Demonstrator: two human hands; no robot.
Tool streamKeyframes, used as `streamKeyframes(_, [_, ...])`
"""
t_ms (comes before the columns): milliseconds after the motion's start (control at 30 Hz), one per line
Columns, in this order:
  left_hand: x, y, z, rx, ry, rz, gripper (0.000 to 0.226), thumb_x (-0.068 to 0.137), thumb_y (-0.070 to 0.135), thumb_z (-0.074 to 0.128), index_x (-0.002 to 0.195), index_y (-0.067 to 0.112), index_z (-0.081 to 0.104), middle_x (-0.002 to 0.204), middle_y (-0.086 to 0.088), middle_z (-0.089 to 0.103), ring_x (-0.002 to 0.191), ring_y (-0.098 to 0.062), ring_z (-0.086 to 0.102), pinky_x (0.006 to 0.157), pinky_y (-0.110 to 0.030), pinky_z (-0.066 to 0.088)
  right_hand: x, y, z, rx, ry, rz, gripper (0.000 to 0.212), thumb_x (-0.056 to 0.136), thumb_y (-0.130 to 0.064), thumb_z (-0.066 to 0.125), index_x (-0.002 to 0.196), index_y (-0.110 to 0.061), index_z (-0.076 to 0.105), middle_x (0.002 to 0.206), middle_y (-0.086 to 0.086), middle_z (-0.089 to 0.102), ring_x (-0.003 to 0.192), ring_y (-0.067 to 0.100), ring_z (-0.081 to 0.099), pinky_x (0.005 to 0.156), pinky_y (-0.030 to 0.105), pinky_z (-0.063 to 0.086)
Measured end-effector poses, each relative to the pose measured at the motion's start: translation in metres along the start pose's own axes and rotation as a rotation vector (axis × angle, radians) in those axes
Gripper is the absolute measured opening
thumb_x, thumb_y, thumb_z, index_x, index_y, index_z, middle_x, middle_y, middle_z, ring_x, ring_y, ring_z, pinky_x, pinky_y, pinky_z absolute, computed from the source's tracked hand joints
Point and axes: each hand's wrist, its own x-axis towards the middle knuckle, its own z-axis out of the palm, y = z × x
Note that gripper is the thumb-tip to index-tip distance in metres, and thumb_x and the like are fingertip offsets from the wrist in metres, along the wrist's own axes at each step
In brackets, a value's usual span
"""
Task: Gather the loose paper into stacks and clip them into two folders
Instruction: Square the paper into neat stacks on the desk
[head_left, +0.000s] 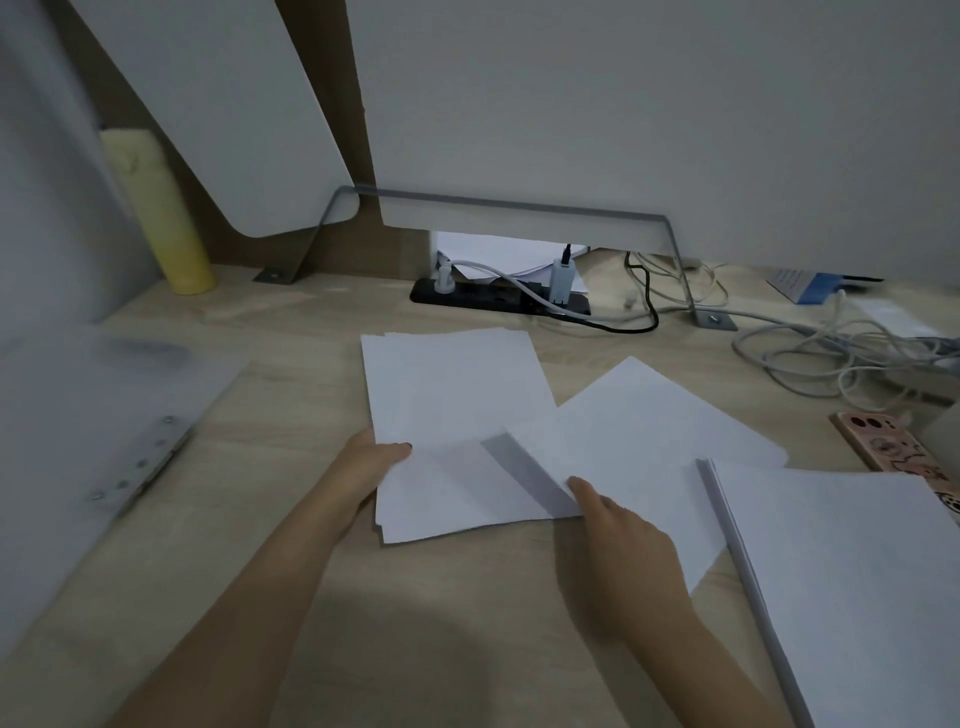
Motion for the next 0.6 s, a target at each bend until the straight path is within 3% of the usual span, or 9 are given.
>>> streamKeyframes(67, [-0.003, -0.003, -0.002, 0.036, -0.008, 0.012, 0.034, 0.095, 0.007, 0.048, 0.128, 0.007, 0.053, 0.121, -0.011, 0.061, 0.106, -0.027, 0.059, 0.090, -0.035, 0.048, -0.001, 0.004, -0.005, 0.110, -0.010, 0.007, 0.060, 0.087, -0.009, 0.044, 0.142, -0.025, 0.024, 0.119, -0.003, 0.059, 0.087, 0.016, 0.053, 0.060, 0.020, 0.033])
streamKeyframes(133, [-0.007, -0.005, -0.007, 0.067, -0.058, 0.020, 0.036, 0.096, 0.008, 0.045, 0.132, 0.012, 0.050, 0.125, -0.009, 0.060, 0.110, -0.027, 0.059, 0.097, -0.041, 0.046, -0.006, 0.000, -0.008, 0.209, 0.081, -0.077, 0.062, 0.079, -0.006, 0.055, 0.137, -0.024, 0.041, 0.119, -0.002, 0.064, 0.097, 0.019, 0.064, 0.067, 0.023, 0.047])
streamKeyframes(200, [-0.012, -0.008, -0.013, 0.069, -0.118, 0.025, 0.039, 0.095, 0.007, 0.045, 0.134, 0.016, 0.048, 0.127, -0.008, 0.061, 0.111, -0.028, 0.059, 0.100, -0.046, 0.045, -0.008, -0.001, 0.003, 0.221, 0.021, -0.216, 0.065, 0.059, -0.003, 0.059, 0.122, -0.020, 0.060, 0.110, 0.001, 0.071, 0.093, 0.020, 0.070, 0.064, 0.025, 0.055])
streamKeyframes(333, [-0.028, -0.015, -0.014, 0.026, -0.211, 0.018, 0.033, 0.092, 0.008, 0.048, 0.118, 0.025, 0.061, 0.110, 0.001, 0.072, 0.099, -0.021, 0.069, 0.083, -0.036, 0.053, -0.007, -0.013, 0.016, 0.281, -0.065, -0.344, 0.075, 0.050, -0.005, 0.065, 0.122, -0.020, 0.058, 0.116, 0.007, 0.068, 0.102, 0.024, 0.067, 0.080, 0.031, 0.054])
streamKeyframes(400, [-0.034, -0.018, -0.011, -0.016, -0.219, -0.015, 0.030, 0.092, 0.007, 0.046, 0.112, 0.019, 0.063, 0.104, -0.003, 0.074, 0.096, -0.023, 0.070, 0.080, -0.036, 0.055, -0.010, -0.022, 0.025, 0.219, -0.071, -0.399, 0.063, 0.056, -0.015, 0.068, 0.118, -0.024, 0.061, 0.115, 0.006, 0.068, 0.101, 0.023, 0.068, 0.083, 0.036, 0.056])
streamKeyframes(467, [-0.030, -0.022, -0.012, -0.127, -0.154, -0.098, 0.031, 0.094, 0.013, 0.040, 0.116, 0.008, 0.061, 0.107, -0.012, 0.071, 0.099, -0.030, 0.066, 0.084, -0.039, 0.051, -0.011, -0.036, 0.022, 0.234, -0.109, -0.367, 0.043, 0.086, -0.039, 0.046, 0.128, -0.031, 0.051, 0.138, 0.002, 0.051, 0.128, 0.021, 0.049, 0.106, 0.046, 0.039])
streamKeyframes(500, [-0.030, -0.023, -0.013, -0.170, -0.123, -0.128, 0.033, 0.096, 0.020, 0.038, 0.117, 0.007, 0.060, 0.109, -0.012, 0.069, 0.101, -0.030, 0.064, 0.086, -0.039, 0.050, -0.011, -0.040, 0.020, 0.247, -0.182, -0.329, 0.054, 0.088, -0.058, 0.029, 0.135, -0.035, 0.042, 0.149, -0.003, 0.036, 0.139, 0.016, 0.032, 0.116, 0.043, 0.021])
streamKeyframes(533, [-0.029, -0.023, -0.014, -0.180, -0.114, -0.134, 0.035, 0.098, 0.028, 0.038, 0.116, 0.010, 0.061, 0.110, -0.011, 0.069, 0.103, -0.029, 0.064, 0.088, -0.039, 0.049, -0.011, -0.042, 0.017, 0.274, -0.256, -0.302, 0.073, 0.077, -0.073, 0.018, 0.139, -0.038, 0.036, 0.153, -0.008, 0.026, 0.143, 0.011, 0.019, 0.119, 0.037, 0.009])
streamKeyframes(600, [-0.028, -0.024, -0.014, -0.143, -0.138, -0.093, 0.036, 0.094, 0.040, 0.046, 0.114, 0.015, 0.064, 0.109, -0.006, 0.071, 0.102, -0.025, 0.067, 0.091, -0.040, 0.051, -0.008, -0.042, 0.007, 0.419, -0.322, -0.218, 0.081, 0.067, -0.075, 0.020, 0.137, -0.039, 0.038, 0.151, -0.014, 0.030, 0.139, 0.002, 0.022, 0.116, 0.026, 0.012])
